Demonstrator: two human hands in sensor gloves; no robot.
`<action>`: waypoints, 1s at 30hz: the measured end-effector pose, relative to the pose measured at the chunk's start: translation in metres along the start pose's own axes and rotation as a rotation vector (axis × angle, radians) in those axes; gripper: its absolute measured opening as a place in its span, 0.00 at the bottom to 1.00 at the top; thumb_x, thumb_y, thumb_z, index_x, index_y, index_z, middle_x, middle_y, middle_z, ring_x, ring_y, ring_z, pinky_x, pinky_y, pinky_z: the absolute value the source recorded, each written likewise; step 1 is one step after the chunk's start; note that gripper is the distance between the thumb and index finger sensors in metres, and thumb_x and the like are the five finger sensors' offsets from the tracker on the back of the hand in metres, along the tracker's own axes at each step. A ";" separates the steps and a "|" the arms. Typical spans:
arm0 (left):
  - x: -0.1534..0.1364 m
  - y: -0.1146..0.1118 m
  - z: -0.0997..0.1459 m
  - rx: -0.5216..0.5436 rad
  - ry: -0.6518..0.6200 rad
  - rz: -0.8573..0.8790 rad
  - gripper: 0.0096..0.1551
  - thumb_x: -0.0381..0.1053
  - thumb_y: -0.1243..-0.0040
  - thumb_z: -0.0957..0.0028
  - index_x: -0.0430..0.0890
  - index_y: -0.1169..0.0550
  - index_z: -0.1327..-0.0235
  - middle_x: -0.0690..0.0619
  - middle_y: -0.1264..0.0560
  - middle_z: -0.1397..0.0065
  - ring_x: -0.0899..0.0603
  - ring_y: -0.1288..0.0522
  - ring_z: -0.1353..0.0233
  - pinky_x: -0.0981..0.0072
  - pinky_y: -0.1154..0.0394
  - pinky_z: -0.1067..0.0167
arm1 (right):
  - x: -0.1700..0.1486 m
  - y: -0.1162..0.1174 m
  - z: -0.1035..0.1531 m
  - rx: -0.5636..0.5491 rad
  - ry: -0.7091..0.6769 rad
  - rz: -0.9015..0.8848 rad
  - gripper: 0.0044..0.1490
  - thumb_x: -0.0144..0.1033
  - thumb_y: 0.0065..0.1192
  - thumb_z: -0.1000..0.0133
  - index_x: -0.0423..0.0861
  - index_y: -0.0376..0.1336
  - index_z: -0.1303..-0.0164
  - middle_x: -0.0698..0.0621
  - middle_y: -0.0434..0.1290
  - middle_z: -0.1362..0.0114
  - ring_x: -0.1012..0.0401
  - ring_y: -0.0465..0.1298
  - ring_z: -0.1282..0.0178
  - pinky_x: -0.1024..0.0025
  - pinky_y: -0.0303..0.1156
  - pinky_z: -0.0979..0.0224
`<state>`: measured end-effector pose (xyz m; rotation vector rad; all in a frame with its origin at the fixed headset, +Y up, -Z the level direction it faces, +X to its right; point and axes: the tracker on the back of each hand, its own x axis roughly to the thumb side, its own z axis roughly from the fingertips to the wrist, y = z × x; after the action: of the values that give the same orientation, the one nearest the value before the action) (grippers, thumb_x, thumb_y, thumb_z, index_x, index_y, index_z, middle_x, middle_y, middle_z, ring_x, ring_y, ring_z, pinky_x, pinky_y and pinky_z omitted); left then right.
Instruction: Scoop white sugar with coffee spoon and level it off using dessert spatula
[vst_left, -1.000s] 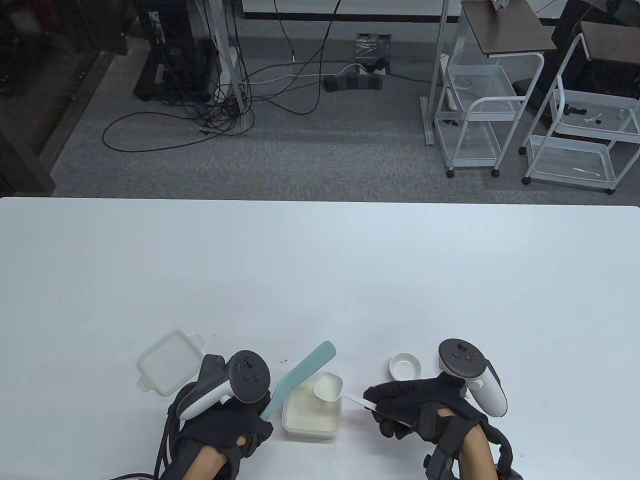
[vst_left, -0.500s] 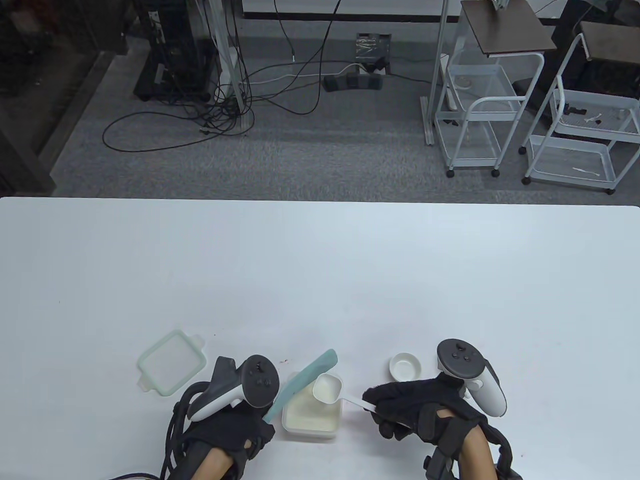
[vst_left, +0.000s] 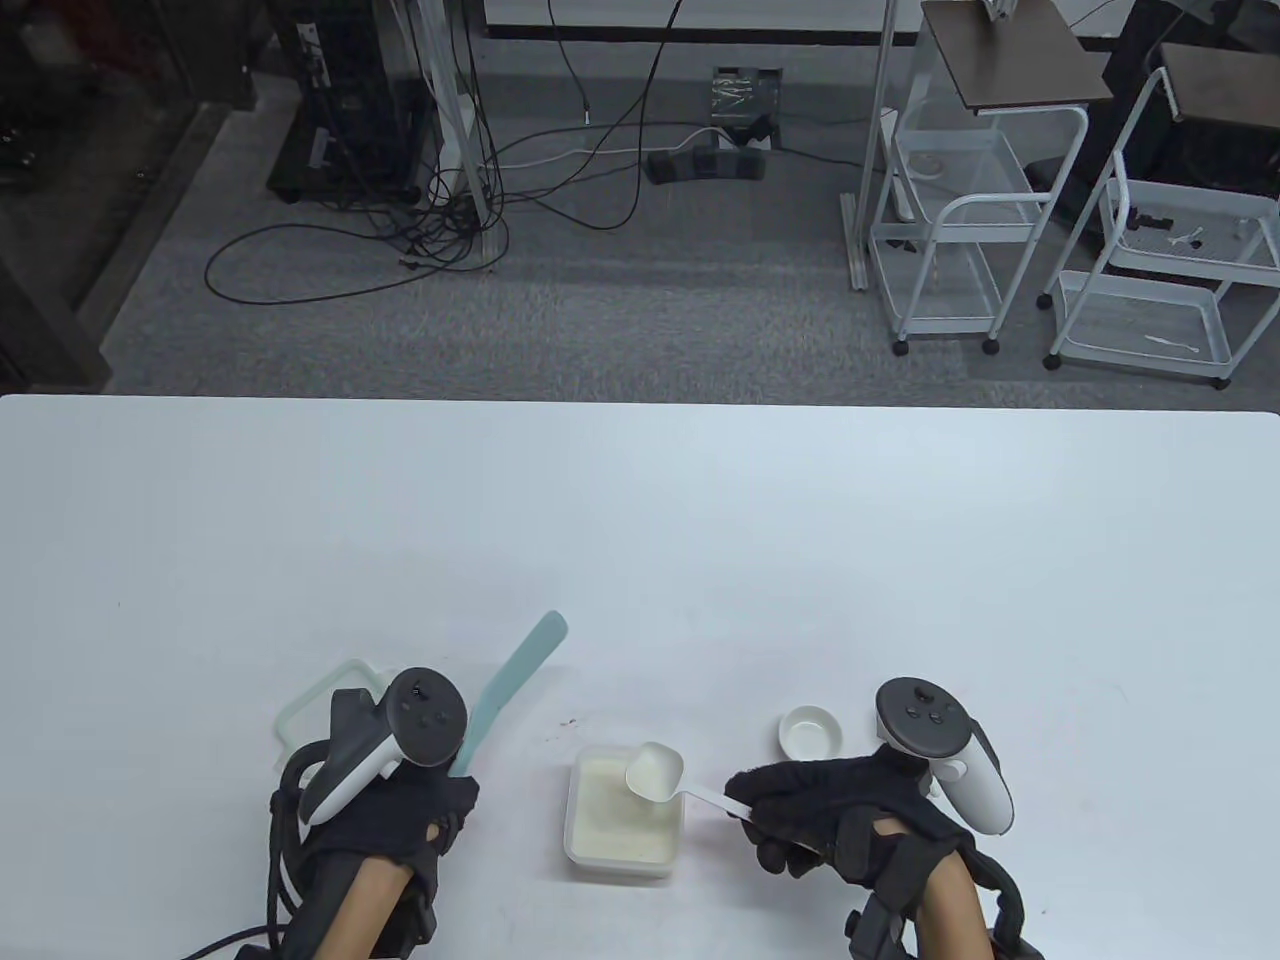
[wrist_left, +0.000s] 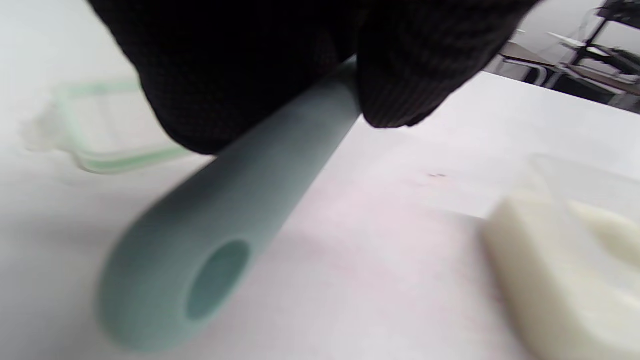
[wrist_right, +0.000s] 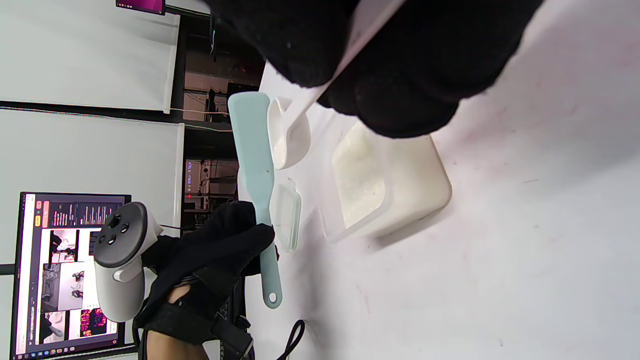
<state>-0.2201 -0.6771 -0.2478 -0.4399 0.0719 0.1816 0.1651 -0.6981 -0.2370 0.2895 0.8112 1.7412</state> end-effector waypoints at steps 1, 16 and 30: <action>-0.004 -0.001 -0.002 0.010 0.026 -0.007 0.33 0.57 0.30 0.42 0.40 0.24 0.30 0.45 0.19 0.35 0.49 0.14 0.45 0.64 0.10 0.49 | 0.000 0.000 0.000 -0.001 0.001 0.002 0.26 0.19 0.63 0.39 0.29 0.67 0.30 0.29 0.75 0.38 0.42 0.80 0.47 0.58 0.79 0.47; -0.014 -0.020 -0.023 -0.045 0.136 -0.094 0.33 0.57 0.30 0.42 0.40 0.24 0.30 0.45 0.19 0.35 0.49 0.14 0.44 0.64 0.10 0.49 | -0.001 0.000 0.000 -0.012 0.011 0.010 0.26 0.19 0.63 0.39 0.29 0.67 0.30 0.29 0.75 0.38 0.41 0.80 0.47 0.58 0.79 0.47; -0.008 -0.044 -0.036 -0.124 0.213 -0.215 0.33 0.58 0.30 0.43 0.41 0.24 0.31 0.46 0.19 0.35 0.48 0.12 0.45 0.65 0.09 0.50 | -0.001 0.000 0.000 -0.014 0.016 0.018 0.26 0.19 0.63 0.39 0.29 0.67 0.30 0.29 0.75 0.38 0.42 0.80 0.47 0.58 0.79 0.47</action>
<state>-0.2204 -0.7323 -0.2611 -0.5860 0.2217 -0.0734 0.1655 -0.6988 -0.2370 0.2739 0.8100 1.7673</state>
